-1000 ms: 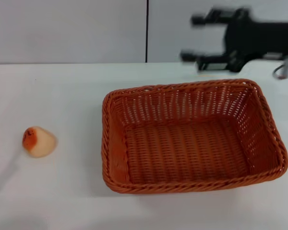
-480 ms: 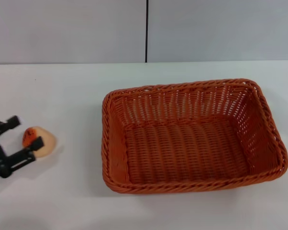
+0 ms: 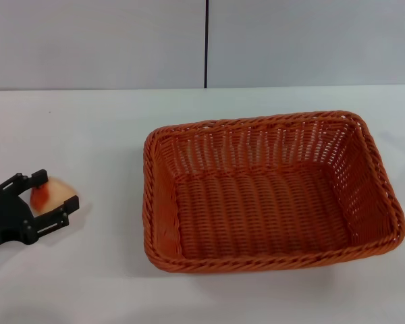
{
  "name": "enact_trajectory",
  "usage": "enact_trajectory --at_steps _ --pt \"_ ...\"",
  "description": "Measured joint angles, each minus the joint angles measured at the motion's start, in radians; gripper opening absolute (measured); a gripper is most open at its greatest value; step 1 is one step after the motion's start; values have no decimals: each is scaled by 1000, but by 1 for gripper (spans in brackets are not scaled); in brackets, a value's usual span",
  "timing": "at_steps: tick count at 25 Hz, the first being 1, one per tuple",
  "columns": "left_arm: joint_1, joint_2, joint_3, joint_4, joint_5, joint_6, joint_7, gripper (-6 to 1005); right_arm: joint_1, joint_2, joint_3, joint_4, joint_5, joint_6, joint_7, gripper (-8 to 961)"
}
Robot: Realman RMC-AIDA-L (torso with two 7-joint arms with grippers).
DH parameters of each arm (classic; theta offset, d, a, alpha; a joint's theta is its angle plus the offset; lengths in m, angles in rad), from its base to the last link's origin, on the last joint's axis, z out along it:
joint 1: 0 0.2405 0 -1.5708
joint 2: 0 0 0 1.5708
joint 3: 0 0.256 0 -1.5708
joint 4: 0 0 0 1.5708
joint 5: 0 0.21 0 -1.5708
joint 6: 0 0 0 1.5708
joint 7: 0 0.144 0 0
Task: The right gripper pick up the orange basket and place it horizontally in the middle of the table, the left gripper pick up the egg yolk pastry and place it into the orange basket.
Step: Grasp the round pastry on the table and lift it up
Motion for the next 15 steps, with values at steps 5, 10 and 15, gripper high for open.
enact_trajectory --at_steps 5,10,15 --pt "-1 -6 -3 47 -8 85 93 847 5 -3 2 5 -2 -1 0 758" --pt "-10 -6 5 76 -8 121 111 832 9 -3 2 8 -3 0 -1 758" --pt "-10 -5 6 78 -8 123 105 818 14 -5 4 21 -5 0 -1 758"
